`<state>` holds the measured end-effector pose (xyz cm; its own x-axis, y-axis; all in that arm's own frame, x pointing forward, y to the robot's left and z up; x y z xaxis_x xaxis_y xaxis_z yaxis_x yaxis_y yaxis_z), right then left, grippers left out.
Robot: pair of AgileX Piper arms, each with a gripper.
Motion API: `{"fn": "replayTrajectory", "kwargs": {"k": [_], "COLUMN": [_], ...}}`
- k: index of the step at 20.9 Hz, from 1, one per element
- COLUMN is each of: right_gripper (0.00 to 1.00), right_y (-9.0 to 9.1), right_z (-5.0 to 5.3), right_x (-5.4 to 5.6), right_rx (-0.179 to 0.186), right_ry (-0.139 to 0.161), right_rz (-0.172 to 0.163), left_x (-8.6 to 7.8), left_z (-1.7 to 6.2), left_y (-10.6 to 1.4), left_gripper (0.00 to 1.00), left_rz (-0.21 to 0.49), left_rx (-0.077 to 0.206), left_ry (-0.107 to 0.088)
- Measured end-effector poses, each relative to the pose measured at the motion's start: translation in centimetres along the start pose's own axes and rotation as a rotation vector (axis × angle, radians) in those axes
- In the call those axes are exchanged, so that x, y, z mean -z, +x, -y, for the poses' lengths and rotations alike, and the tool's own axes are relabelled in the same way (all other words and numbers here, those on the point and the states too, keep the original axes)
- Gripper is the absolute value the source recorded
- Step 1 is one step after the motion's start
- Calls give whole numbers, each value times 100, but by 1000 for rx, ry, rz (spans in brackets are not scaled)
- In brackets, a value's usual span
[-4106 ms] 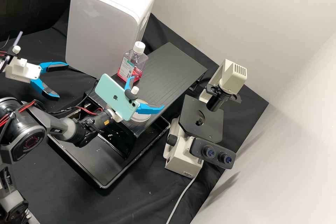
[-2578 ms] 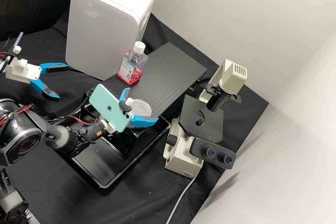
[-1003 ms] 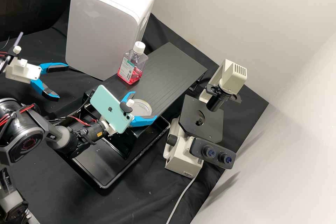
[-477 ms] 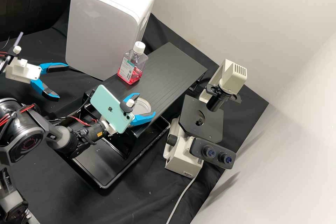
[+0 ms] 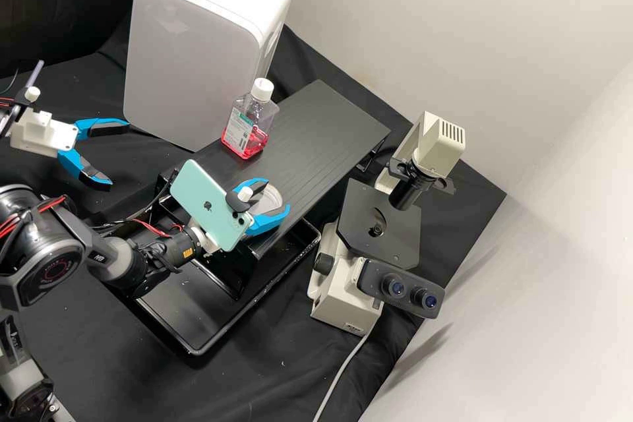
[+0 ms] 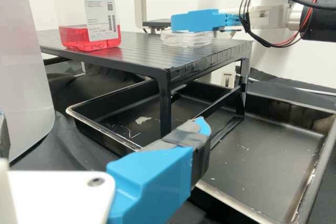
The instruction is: Remove the lid from the petri dish
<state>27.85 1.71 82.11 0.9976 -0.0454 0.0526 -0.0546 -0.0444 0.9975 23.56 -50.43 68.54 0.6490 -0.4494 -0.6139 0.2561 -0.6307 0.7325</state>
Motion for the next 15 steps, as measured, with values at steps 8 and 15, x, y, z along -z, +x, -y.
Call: {"fn": "replayTrajectory", "kwargs": {"k": [8,15], "right_gripper": [0,0], "right_y": [-90,-126], "right_z": [-15,-56], "right_x": [8,62], "right_rx": [-42,-97], "right_ry": [-9,-7], "right_rz": [-18,-58], "left_x": [1,1], "left_z": [3,3], "left_y": [1,1], "left_gripper": [100,100], "left_rz": [0,0], "left_rx": [1,1], "left_ry": [-1,-1]}}
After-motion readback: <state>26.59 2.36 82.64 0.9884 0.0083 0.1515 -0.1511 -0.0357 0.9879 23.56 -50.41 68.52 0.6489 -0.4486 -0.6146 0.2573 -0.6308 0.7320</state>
